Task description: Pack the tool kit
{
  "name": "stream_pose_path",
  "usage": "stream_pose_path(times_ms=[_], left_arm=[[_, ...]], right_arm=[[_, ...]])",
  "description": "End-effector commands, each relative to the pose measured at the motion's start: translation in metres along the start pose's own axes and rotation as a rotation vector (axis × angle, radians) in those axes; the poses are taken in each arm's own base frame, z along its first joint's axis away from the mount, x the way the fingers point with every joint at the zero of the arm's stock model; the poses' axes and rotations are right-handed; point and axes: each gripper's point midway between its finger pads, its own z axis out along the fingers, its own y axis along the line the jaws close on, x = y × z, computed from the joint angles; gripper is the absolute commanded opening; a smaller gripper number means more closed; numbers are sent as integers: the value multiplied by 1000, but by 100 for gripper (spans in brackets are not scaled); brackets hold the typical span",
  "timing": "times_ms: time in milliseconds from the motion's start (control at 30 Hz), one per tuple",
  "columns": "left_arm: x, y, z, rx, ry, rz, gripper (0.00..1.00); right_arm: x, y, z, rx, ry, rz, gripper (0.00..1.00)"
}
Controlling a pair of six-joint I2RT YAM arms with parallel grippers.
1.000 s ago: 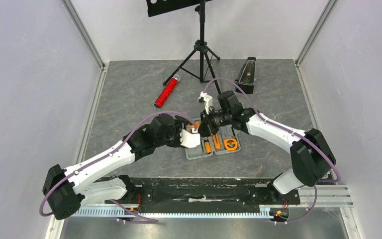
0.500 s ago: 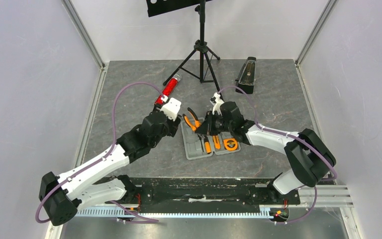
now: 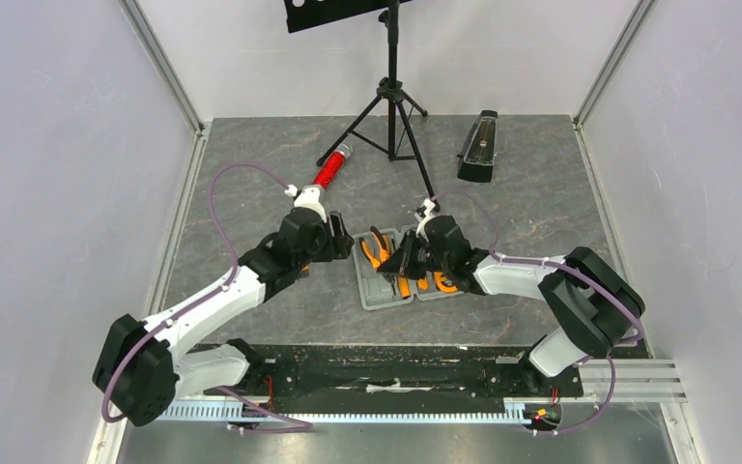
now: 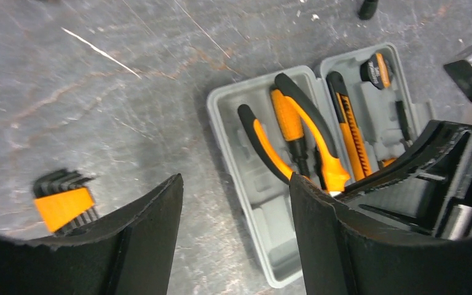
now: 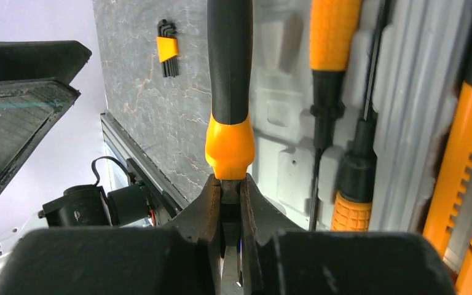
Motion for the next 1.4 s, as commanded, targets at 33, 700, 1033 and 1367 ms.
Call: stream_pose_path(times_ms=[33, 700, 1033, 1367], left_arm=[[2, -28, 8, 127, 4, -183, 69], [29, -19, 30, 91, 66, -228, 55], [36, -21, 39, 96, 99, -223, 50], [37, -21, 40, 99, 107, -216, 50]], right_arm=[[-13, 29, -3, -109, -85, 86, 3], [8, 19, 17, -82, -59, 234, 13], [14, 26, 23, -79, -16, 180, 34], [10, 41, 20, -69, 39, 14, 73]])
